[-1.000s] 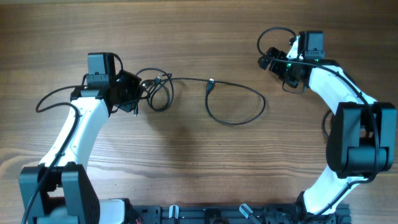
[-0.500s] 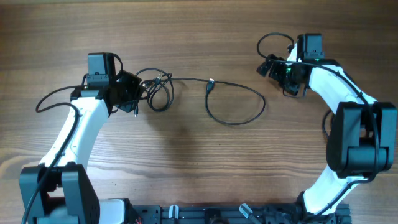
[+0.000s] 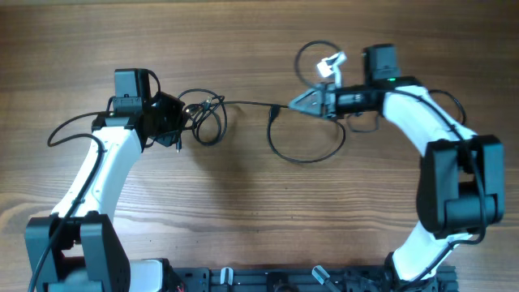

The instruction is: Untangle cables

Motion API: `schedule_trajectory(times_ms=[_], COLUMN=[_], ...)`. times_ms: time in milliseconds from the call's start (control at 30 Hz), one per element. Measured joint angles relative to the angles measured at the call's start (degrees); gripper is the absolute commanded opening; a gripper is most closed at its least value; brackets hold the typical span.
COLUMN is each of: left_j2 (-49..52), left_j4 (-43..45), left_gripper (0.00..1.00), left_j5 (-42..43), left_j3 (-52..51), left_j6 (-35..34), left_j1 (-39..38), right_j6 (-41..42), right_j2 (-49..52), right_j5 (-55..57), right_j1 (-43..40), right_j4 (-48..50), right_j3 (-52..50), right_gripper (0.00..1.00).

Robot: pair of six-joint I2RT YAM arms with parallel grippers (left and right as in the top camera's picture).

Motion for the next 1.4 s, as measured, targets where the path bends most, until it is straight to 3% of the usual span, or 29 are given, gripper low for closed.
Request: schedule_trajectory(times_ms=[333,567,700,967,1133,1400], left_j2=[0.0,0.0,0.0,0.0,0.0,0.0], left_j4=[-0.22,1.16,1.84,2.01,2.01,1.99], left_gripper=[0.04,0.04,0.04,0.04,0.04,0.04], left_j5=[3.74,7.63,8.39,8.66,8.66,8.59], left_j3=[0.0,0.0,0.0,0.0,0.0,0.0], left_j6=[0.02,3.65,4.5,4.48,4.48,4.46], left_j1=[0.0,0.0,0.0,0.0,0.0,0.0], right_j6=[23.41,29.77,29.42,17.53,16.2,15.58], right_j2=[-0.04,-0.04,-0.04,-0.04,-0.04,1.55], right_j5=[21.62,28.85,30.08,30.99,36.26,36.68], right_j1=[18.12,21.66,22.69,30.32,31.74,32.74], right_j4=[13.05,15.41,15.61,17.33,17.92,21.0], right_j3=[-0.07,-0.07,-0.07,-0.2,-0.2,-0.31], right_gripper=[0.64,0.57,0.59,0.64,0.65,0.74])
